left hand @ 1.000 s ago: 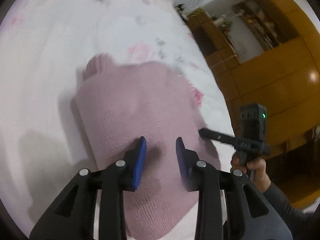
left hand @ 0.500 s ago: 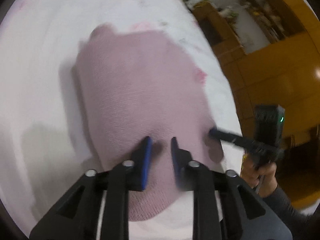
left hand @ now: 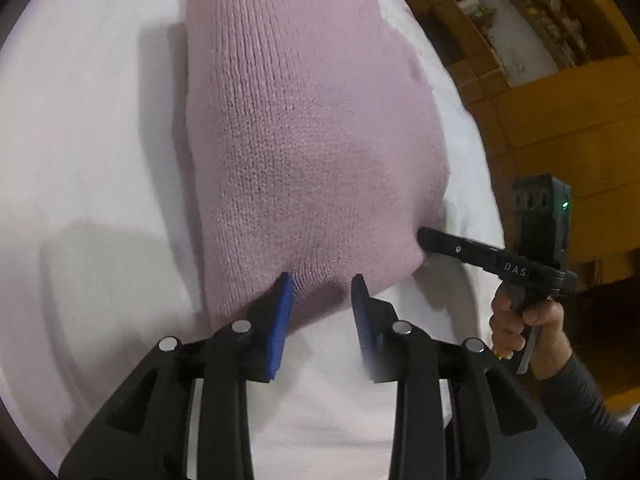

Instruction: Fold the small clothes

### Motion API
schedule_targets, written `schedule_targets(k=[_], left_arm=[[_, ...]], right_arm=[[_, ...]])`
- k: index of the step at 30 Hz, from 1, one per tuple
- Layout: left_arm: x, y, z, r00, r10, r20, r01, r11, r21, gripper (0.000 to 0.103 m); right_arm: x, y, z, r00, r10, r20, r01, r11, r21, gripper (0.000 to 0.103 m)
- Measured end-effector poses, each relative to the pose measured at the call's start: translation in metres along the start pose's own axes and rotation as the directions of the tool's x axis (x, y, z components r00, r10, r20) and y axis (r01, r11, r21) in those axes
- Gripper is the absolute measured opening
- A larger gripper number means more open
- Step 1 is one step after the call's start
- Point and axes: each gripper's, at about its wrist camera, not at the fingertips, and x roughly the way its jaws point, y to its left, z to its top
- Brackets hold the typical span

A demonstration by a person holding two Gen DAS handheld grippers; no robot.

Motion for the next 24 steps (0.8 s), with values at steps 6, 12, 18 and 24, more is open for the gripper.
schedule_targets(k=[6,12,18,24], left_arm=[[-0.064,0.02,-0.008,0.986,-0.041,0.163,0.045,0.999,-0.021,0.089],[-0.058,0.066,-0.01,0.985,-0.059,0.161,0.082,0.986,-0.143,0.089],[-0.013,0.064,0.0,0.981,-0.162,0.108,0.177,0.974,-0.141,0.087],[0.018,0.068,0.01,0.957,-0.278,0.089,0.289,0.945,-0.155,0.087]], right_arm=[[-0.07,-0.018,0.045,0.977,0.133,0.167,-0.151,0.983,0.1,0.077],[-0.05,-0.068,0.113,0.951,0.274,0.142,-0.304,0.911,0.28,0.09],[0.001,-0.077,0.149,0.966,0.255,0.029,-0.254,0.932,0.258,0.09],[0.034,-0.074,0.168,0.965,0.263,-0.013,-0.253,0.941,0.224,0.089]])
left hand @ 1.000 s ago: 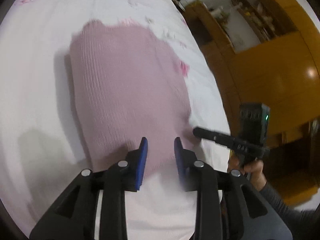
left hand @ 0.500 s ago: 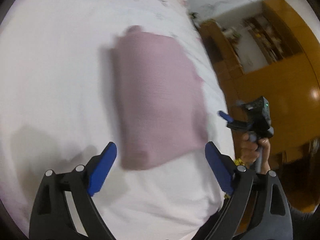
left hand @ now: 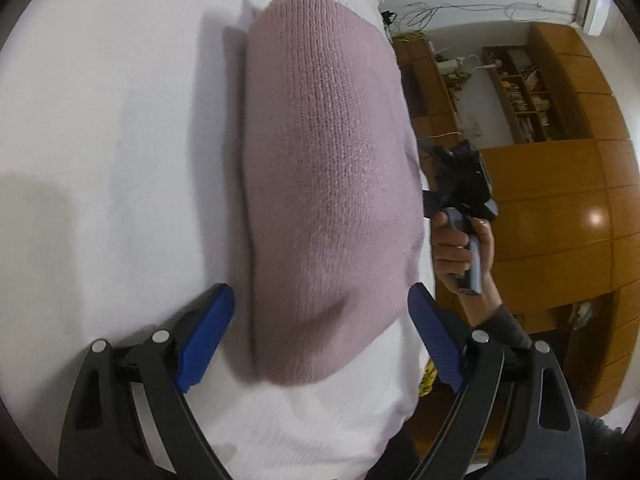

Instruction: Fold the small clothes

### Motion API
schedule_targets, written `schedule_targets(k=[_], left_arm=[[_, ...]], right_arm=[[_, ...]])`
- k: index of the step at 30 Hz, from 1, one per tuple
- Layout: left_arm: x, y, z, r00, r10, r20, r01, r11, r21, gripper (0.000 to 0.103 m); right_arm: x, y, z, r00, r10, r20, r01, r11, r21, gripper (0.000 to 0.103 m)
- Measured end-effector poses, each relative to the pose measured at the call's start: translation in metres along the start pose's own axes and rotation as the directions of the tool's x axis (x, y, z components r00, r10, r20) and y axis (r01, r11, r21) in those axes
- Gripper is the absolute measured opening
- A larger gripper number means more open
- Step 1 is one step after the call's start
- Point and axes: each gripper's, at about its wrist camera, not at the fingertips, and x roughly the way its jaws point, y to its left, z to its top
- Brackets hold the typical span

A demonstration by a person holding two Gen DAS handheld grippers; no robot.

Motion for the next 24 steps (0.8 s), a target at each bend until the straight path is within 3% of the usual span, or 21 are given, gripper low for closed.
schedule_targets(k=[5,7,9,11,13,17,24], left_arm=[[0.022,-0.006,0.0,0.999,0.016,-0.035,-0.015,1.0,0.026,0.082],[0.023,-0.005,0.001,0.999,0.035,-0.037,-0.035,0.999,0.006,0.062],[0.022,-0.003,-0.001,0.997,0.058,-0.042,-0.058,0.998,-0.014,0.05],[0.021,-0.005,0.0,0.996,0.082,-0.046,-0.082,0.997,-0.006,0.043],[0.018,-0.008,0.001,0.994,0.1,-0.043,-0.1,0.995,-0.013,0.036],[0.008,-0.025,0.003,0.989,0.144,-0.036,-0.143,0.99,0.017,0.031],[-0.037,-0.065,0.0,0.988,0.157,0.004,-0.157,0.984,0.078,0.029]], right_arm=[[0.02,0.011,0.009,0.999,-0.013,-0.036,0.011,0.999,-0.053,0.089],[0.025,0.015,0.009,0.999,-0.027,-0.033,0.025,0.998,-0.063,0.085],[0.026,0.018,0.007,0.999,-0.043,-0.021,0.042,0.997,-0.065,0.071],[0.021,0.021,0.003,0.999,-0.042,-0.009,0.041,0.997,-0.071,0.051],[0.016,0.031,-0.002,0.998,-0.055,0.012,0.056,0.994,-0.092,0.047],[0.004,0.05,-0.01,0.998,-0.047,0.048,0.052,0.993,-0.11,0.044],[-0.017,0.095,-0.035,0.996,-0.024,0.087,0.036,0.989,-0.142,0.043]])
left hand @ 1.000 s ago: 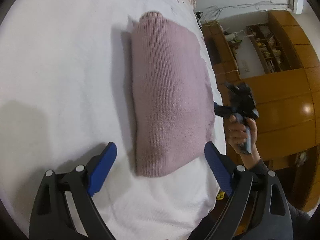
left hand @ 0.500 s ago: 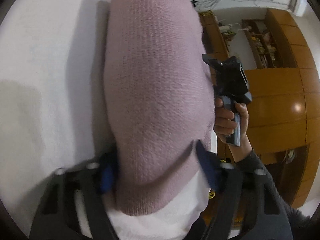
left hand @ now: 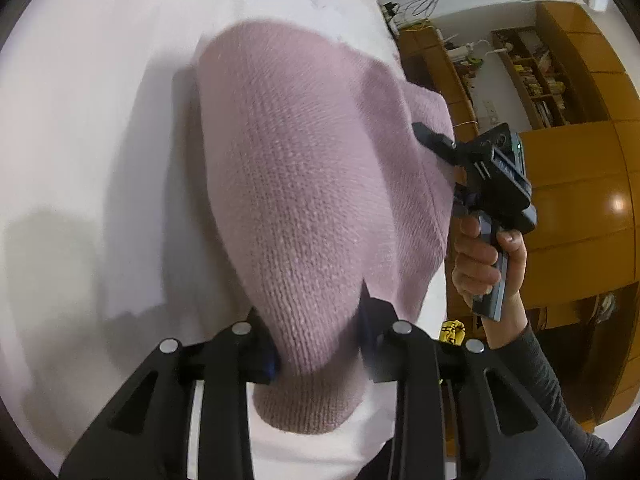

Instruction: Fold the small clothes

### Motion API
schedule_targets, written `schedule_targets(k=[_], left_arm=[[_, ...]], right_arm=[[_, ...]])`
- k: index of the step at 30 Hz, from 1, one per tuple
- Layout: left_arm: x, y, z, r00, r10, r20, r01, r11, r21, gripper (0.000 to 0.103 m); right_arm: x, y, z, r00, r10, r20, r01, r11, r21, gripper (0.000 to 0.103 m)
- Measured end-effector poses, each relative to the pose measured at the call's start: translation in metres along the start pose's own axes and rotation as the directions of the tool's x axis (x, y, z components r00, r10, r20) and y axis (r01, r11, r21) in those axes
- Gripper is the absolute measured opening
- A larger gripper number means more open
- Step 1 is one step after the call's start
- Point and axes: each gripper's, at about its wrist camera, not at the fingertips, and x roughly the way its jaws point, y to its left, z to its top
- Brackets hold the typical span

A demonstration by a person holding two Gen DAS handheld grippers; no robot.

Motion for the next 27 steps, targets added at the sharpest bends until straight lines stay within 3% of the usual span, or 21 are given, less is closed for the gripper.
schedule_targets(k=[8,13,16,18,20,21,22,23,24,25,27], left_arm=[[-0.088,-0.011,-0.055,0.998,0.022,0.063,-0.025,0.999,0.047,0.029],[-0.122,0.035,-0.114,0.994,0.066,0.084,-0.064,0.997,-0.033,0.029],[-0.104,0.08,-0.148,0.99,0.138,0.032,-0.132,0.981,-0.145,0.034],[-0.096,0.096,-0.16,0.991,0.133,0.02,-0.126,0.972,-0.199,0.042],[-0.104,0.095,-0.165,0.985,0.163,0.063,-0.147,0.967,-0.21,0.052],[-0.116,0.088,-0.165,0.973,0.203,0.107,-0.18,0.964,-0.198,0.056],[-0.127,0.081,-0.164,0.956,0.252,0.147,-0.223,0.956,-0.19,0.058],[-0.149,0.069,-0.167,0.921,0.316,0.226,-0.279,0.944,-0.178,0.063],[-0.164,0.061,-0.171,0.906,0.314,0.284,-0.277,0.947,-0.162,0.065],[-0.18,0.05,-0.176,0.903,0.265,0.339,-0.234,0.963,-0.131,0.065],[-0.181,0.037,-0.18,0.925,0.184,0.332,-0.169,0.983,-0.073,0.065]], right_arm=[[0.005,0.054,-0.056,0.991,0.128,-0.026,-0.128,0.992,-0.014,0.043],[0.052,0.065,-0.108,0.977,0.186,-0.102,-0.185,0.983,0.013,0.043],[0.093,0.047,-0.136,0.981,0.119,-0.15,-0.111,0.992,0.058,0.046],[0.111,0.034,-0.149,0.984,0.01,-0.176,0.0,0.998,0.056,0.058],[0.101,0.028,-0.152,0.988,0.016,-0.152,-0.002,0.996,0.091,0.063],[0.088,0.03,-0.153,0.992,0.013,-0.124,0.0,0.995,0.099,0.064],[0.073,0.033,-0.155,0.996,0.011,-0.09,-0.002,0.995,0.096,0.065],[0.053,0.039,-0.158,0.999,0.011,-0.049,-0.007,0.997,0.079,0.065],[0.04,0.045,-0.16,1.0,0.009,-0.025,-0.008,0.998,0.06,0.065],[0.028,0.052,-0.165,1.0,0.011,-0.008,-0.011,0.999,0.038,0.064],[0.014,0.065,-0.175,1.0,0.019,-0.006,-0.019,1.0,-0.014,0.061]])
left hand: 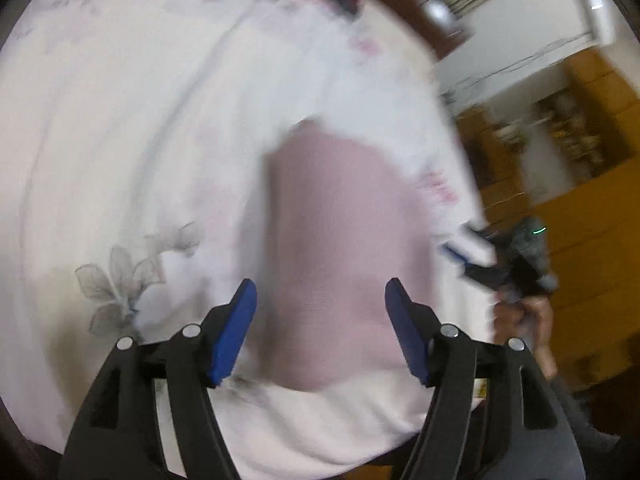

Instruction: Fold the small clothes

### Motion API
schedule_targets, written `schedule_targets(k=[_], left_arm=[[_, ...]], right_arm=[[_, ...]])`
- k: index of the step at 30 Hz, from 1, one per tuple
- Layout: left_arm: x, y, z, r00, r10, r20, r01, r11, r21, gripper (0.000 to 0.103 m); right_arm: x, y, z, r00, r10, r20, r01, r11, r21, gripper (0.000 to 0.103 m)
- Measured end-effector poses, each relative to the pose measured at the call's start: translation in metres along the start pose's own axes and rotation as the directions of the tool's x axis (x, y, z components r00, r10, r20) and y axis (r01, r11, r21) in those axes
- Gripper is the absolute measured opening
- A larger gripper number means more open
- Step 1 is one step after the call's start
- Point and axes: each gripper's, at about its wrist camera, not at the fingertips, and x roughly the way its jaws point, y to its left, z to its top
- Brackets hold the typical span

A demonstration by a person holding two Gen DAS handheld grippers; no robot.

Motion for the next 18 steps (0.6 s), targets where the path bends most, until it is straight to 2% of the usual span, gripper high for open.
schedule_targets(k=[2,4,5,6,7,8,10,12,13,14,16,18], left_arm=[[0.017,-0.01,-0.008,0.997,-0.039,-0.07,0.042,0.998,0.036,0.061],[0.046,-0.013,-0.014,0.988,-0.053,-0.147,0.056,0.998,0.02,0.053],[0.064,-0.009,-0.018,0.981,-0.061,-0.186,0.06,0.998,-0.01,0.05],[0.07,0.002,-0.027,0.977,-0.065,-0.204,0.061,0.998,-0.03,0.049],[0.079,0.006,-0.029,0.975,-0.063,-0.214,0.054,0.997,-0.046,0.048],[0.086,0.01,-0.032,0.973,-0.069,-0.219,0.056,0.996,-0.064,0.047],[0.093,0.012,-0.038,0.97,-0.083,-0.228,0.063,0.994,-0.091,0.047],[0.096,0.011,-0.038,0.968,-0.084,-0.238,0.063,0.994,-0.095,0.047],[0.095,0.009,-0.036,0.964,-0.086,-0.25,0.065,0.994,-0.091,0.047],[0.091,0.005,-0.037,0.962,-0.093,-0.256,0.074,0.994,-0.085,0.047],[0.073,-0.007,-0.023,0.964,-0.141,-0.224,0.133,0.99,-0.053,0.048],[0.062,-0.013,-0.006,0.97,-0.173,-0.168,0.17,0.985,-0.034,0.052]], right_arm=[[0.006,0.009,-0.01,0.999,-0.02,-0.03,0.019,0.999,-0.034,0.056],[0.023,0.009,-0.022,0.996,-0.072,-0.061,0.07,0.996,-0.047,0.053],[0.033,0.007,-0.023,0.993,-0.09,-0.079,0.087,0.995,-0.039,0.048],[0.042,0.007,-0.023,0.99,-0.104,-0.093,0.101,0.994,-0.035,0.042],[0.045,0.012,-0.025,0.988,-0.123,-0.091,0.119,0.992,-0.048,0.027],[0.044,0.021,-0.027,0.985,-0.162,-0.062,0.156,0.983,-0.095,0.018],[0.035,0.032,-0.028,0.982,-0.187,0.017,0.188,0.97,-0.154,0.01],[0.035,0.019,-0.027,0.97,-0.238,0.047,0.242,0.964,-0.112,0.01],[0.041,0.007,-0.026,0.968,-0.249,0.024,0.251,0.965,-0.075,0.012],[0.047,-0.004,-0.026,0.969,-0.247,-0.012,0.247,0.968,-0.051,0.017],[0.044,-0.006,-0.023,0.978,-0.205,-0.027,0.203,0.978,-0.054,0.025],[0.031,-0.004,-0.019,0.988,-0.152,0.002,0.152,0.987,-0.047,0.028]])
